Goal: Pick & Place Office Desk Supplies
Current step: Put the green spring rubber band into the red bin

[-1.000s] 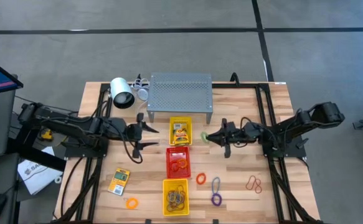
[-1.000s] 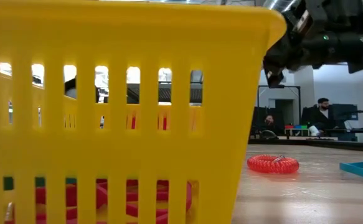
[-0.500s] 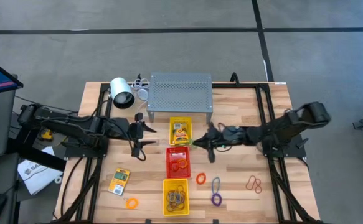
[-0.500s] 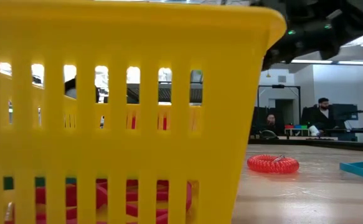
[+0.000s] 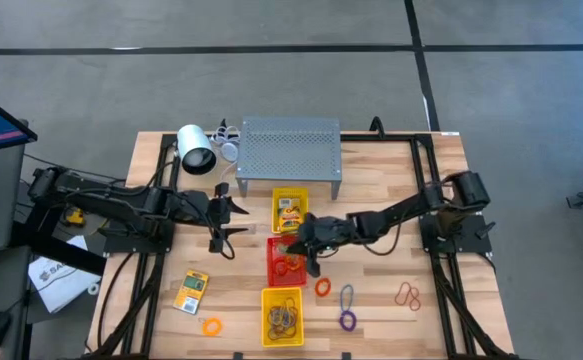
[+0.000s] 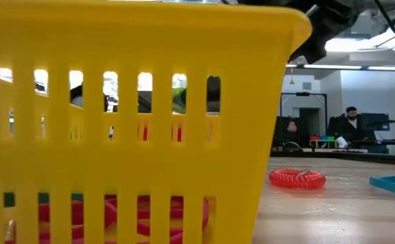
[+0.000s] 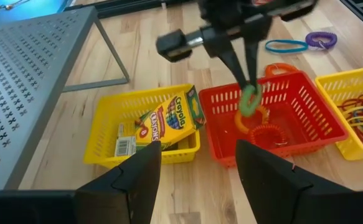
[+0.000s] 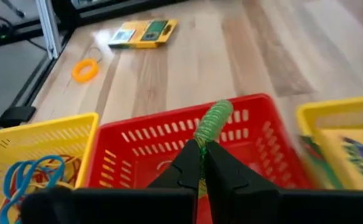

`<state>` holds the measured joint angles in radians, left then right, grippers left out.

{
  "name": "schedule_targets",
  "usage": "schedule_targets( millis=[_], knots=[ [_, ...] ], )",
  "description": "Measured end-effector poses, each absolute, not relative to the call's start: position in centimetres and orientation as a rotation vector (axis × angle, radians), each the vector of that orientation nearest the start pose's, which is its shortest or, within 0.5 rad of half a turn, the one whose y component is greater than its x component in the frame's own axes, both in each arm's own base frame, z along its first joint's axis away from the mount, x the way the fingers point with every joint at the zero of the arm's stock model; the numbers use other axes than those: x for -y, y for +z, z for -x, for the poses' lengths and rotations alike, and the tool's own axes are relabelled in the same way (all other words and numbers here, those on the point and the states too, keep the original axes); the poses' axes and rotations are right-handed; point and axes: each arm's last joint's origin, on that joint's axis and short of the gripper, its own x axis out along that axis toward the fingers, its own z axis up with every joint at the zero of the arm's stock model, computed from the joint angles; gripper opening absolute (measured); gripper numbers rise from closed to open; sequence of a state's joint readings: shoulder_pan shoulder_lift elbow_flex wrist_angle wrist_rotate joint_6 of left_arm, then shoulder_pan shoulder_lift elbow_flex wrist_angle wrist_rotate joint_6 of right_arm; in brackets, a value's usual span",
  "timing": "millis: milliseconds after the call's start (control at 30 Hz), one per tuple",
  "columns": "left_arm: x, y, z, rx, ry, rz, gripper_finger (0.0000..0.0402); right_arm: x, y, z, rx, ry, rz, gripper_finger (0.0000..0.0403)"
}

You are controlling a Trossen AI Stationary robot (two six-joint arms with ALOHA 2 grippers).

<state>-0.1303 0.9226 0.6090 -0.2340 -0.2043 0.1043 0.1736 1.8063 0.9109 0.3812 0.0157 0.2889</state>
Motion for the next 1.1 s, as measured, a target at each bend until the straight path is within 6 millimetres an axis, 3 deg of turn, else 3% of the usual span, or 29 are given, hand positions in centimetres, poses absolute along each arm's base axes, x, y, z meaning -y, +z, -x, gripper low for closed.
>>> schedule_targets(
  millis=[400, 1100],
  knots=[
    [1.9, 24.4, -19.3, -0.556, 0.045, -0.190, 0.0199, -7.9, 16.7, -37.3, -0.656, 0.108, -0.232, 0.0008],
    [1.9, 24.6, -19.4, -0.533, 0.046, -0.186, 0.0197, -7.9, 16.6, -37.3, -0.672, 0.099, -0.244, 0.0008]
  ],
)
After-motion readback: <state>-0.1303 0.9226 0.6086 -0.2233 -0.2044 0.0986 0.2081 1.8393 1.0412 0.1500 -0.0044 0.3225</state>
